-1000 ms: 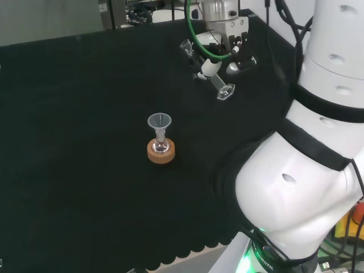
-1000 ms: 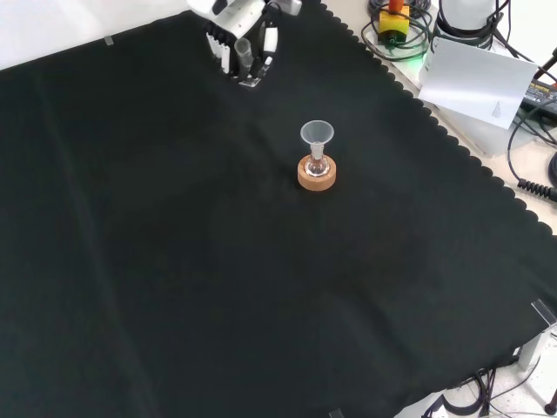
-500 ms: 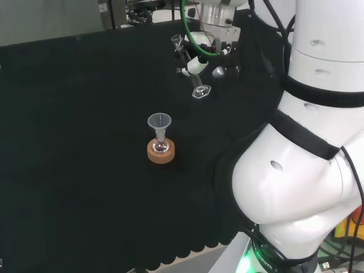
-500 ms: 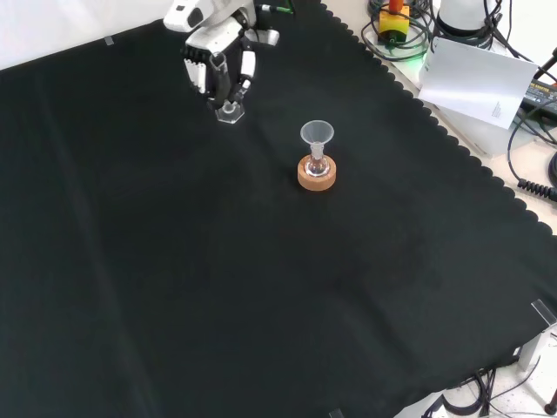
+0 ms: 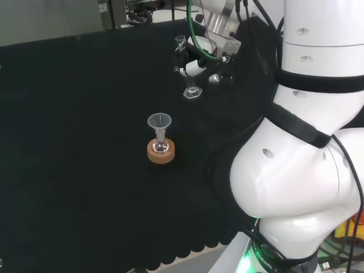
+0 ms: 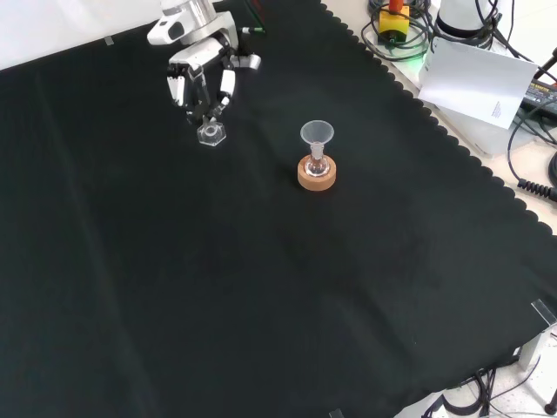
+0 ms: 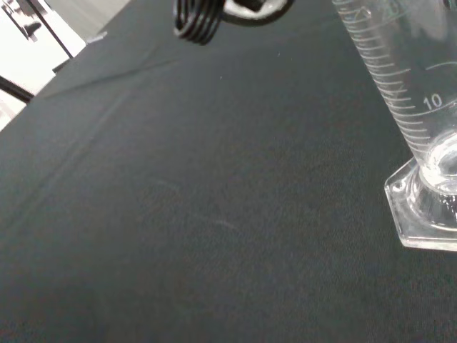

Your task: Put the graduated cylinder back on the table.

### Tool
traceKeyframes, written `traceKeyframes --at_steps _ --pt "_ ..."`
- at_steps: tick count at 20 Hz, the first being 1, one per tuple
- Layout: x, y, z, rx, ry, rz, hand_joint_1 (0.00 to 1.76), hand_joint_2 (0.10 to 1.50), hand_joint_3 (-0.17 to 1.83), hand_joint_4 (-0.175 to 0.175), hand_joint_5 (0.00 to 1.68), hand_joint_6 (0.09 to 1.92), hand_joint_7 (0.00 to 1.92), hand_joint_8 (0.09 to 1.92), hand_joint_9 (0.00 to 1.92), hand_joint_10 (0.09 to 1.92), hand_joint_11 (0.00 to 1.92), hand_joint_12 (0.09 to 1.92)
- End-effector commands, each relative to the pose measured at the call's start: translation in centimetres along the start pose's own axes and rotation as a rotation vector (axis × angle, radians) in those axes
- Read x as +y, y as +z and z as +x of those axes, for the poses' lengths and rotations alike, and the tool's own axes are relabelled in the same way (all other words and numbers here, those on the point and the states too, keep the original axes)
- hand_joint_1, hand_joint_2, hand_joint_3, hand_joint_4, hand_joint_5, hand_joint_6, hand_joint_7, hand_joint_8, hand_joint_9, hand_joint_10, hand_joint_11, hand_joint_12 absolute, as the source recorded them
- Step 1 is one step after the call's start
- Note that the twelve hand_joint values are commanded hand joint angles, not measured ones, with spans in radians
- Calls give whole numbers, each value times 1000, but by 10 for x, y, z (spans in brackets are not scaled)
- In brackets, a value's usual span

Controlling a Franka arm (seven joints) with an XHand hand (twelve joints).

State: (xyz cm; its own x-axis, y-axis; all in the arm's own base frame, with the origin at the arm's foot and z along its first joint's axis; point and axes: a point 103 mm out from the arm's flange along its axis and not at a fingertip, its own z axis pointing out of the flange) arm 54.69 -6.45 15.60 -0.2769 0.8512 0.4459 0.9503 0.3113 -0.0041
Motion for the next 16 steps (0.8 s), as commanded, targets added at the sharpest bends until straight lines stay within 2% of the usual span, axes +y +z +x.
traceKeyframes --at_steps 1,16 --pt "19 12 -15 30 -22 -47 1139 903 512 -175 938 1174 1320 157 1447 87 1300 676" --pt "43 41 -26 112 -38 -67 1137 908 510 -175 930 1185 1283 149 1414 87 1282 679"
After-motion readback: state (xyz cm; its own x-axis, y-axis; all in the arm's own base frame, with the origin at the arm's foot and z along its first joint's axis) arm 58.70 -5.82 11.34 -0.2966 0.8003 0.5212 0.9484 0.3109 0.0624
